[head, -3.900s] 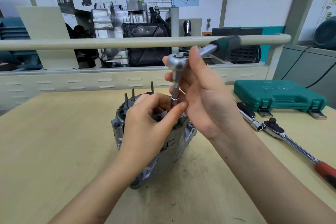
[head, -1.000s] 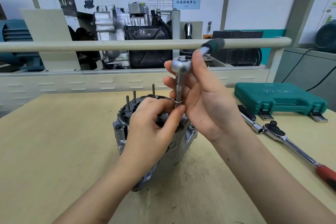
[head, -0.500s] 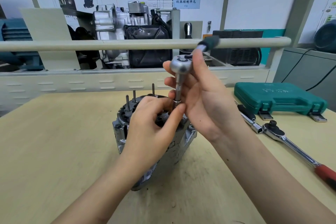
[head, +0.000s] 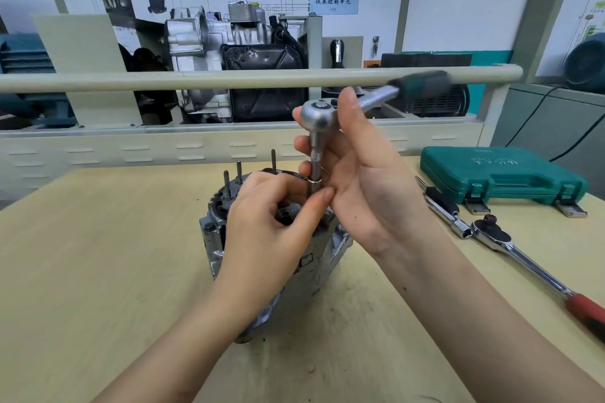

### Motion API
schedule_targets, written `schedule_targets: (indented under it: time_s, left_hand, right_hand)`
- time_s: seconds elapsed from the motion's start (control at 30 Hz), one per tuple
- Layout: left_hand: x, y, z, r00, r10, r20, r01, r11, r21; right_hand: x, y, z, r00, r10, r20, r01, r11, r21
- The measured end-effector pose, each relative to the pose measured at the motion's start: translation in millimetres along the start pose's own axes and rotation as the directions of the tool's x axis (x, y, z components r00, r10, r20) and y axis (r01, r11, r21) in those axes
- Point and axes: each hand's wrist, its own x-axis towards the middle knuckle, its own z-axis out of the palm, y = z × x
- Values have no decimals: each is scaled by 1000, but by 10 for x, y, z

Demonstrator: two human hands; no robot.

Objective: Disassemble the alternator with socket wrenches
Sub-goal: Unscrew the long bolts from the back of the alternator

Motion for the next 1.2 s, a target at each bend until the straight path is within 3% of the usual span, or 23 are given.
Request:
schedule_targets:
  time_s: [0.23, 0.53, 0.93, 1.2]
  left_hand:
    - [-8, -22, -28, 997, 34, 74, -32, 999, -20]
    - [9, -2, -3, 1000, 5, 2, -5, 1000, 14]
    - [-17, -44, -21, 996, 50, 75, -47, 998, -36]
    - [1, -21, -8, 1000, 0, 25, 0, 1000, 22]
  right_hand:
    - [-1, -20, 1, 999, 26, 39, -24, 999, -39]
    - [-13, -4, 6, 997, -76, -5, 76, 997, 4]
    - [-2, -11, -2, 998, 13, 61, -10, 999, -38]
    - [-9, -9, -3, 998, -61, -6, 61, 998, 16]
